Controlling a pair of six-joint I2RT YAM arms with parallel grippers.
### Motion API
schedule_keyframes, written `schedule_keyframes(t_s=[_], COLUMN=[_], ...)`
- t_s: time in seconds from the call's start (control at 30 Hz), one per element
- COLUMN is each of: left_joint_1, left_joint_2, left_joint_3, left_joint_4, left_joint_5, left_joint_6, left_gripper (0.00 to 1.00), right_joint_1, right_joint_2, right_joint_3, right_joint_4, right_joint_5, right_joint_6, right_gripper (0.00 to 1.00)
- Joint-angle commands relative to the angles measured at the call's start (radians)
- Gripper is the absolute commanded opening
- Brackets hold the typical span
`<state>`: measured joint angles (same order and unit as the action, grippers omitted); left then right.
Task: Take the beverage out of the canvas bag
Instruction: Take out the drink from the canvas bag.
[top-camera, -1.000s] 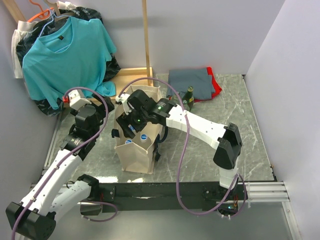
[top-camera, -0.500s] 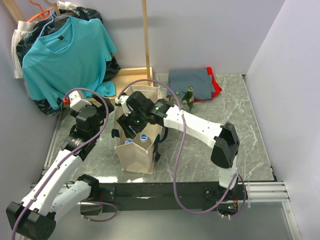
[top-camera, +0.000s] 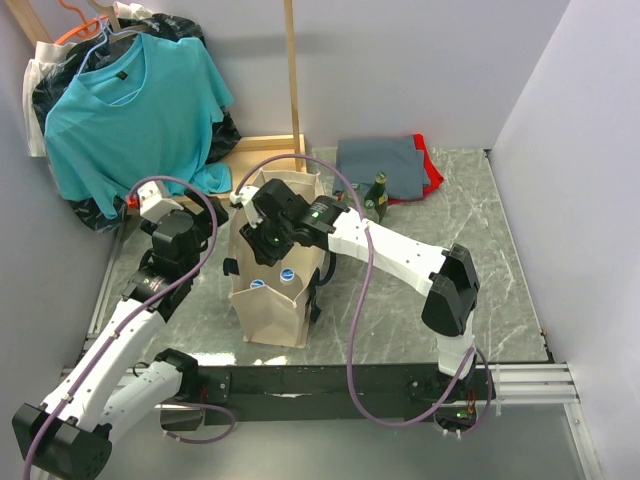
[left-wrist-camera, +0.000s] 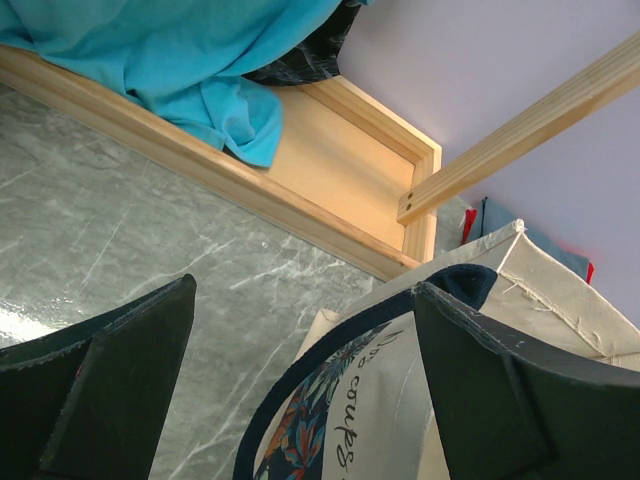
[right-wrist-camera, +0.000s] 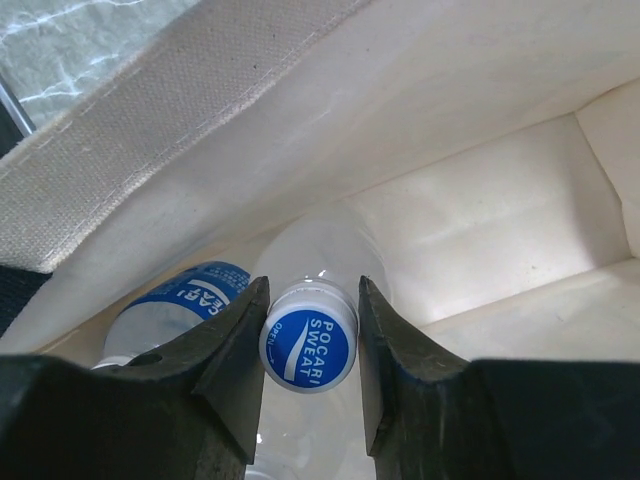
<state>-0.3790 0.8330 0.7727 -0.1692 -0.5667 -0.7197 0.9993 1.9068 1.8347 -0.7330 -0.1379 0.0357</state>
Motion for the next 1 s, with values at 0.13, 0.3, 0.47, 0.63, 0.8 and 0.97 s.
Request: schedule_keyframes(t_s=[0.13,0.3,0.47,0.63,0.8,0.97], left_joint_1=[0.002,0.002,0.002,0.002,0.002,0.002], left_joint_2=[-0.003,-0.008,-0.015,-0.012,-0.003,-0.006], left_joint_3=[-0.001,-0.003,-0.009,-0.009,-0.006,-0.01], left_joint_4=[0.022,0.017,0.02,0.027,0.023,0.03], left_joint_5=[0.001,-0.001,0.002,0.007,0.005,0.004], left_joint_6=[0.006,0.005,0.005,0.008,0.014,0.012], left_gripper=[0.96,0.96,0.96,0.96,0.96,0.96], right_joint_1=[0.012,0.013,0.004,-0.005,-0.011,-0.028], right_joint_2=[-0.017,-0.037,-0.04,-0.043,-0.048,-0.051], right_joint_3=[0.07,0.075,0.118,0.136,0.13,0.112], right_joint_4=[-0.023,-0.006,-0.011,0.001,0.023,0.049], right_joint_5=[0.018,0.093,0.129,0.136,0.192,0.236], right_joint_6=[0.018,0.017,0.003,0.001,0.001,0.01], right_gripper=[0.0,0.0,0.0,0.0,0.0,0.0])
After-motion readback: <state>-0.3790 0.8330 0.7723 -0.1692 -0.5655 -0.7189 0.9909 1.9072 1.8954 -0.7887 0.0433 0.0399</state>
